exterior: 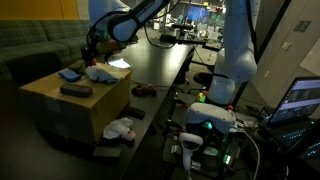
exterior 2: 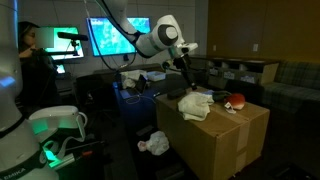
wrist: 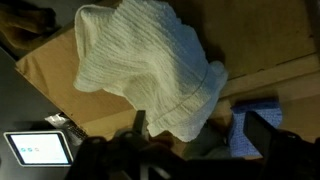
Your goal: Replace the objects on the box with the objects on the table one after the other
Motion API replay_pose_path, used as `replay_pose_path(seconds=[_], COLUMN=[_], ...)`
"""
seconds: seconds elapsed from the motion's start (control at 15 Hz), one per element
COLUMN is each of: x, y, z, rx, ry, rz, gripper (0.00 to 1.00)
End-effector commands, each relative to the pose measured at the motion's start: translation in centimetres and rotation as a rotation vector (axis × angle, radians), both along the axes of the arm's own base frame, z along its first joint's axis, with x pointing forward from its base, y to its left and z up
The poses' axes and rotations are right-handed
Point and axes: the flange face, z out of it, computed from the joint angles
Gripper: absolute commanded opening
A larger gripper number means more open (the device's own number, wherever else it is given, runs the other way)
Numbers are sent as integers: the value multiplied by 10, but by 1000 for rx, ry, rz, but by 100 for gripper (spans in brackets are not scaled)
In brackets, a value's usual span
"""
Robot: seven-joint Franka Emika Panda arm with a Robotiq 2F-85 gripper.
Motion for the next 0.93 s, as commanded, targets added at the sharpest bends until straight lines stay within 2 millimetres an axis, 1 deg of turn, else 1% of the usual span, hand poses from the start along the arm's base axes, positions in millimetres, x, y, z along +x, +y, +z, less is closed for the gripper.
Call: replay_pose_path(seconds=[0.0,0.33,0.73,0.87], x=[13,26,40,37], y=[-1,1,2,6], z=[19,28,28,33], rx=[12,8,4,6], ry=[-42,-57,-91,-104], rz=[3,27,11,8], gripper=[100,100,100,100])
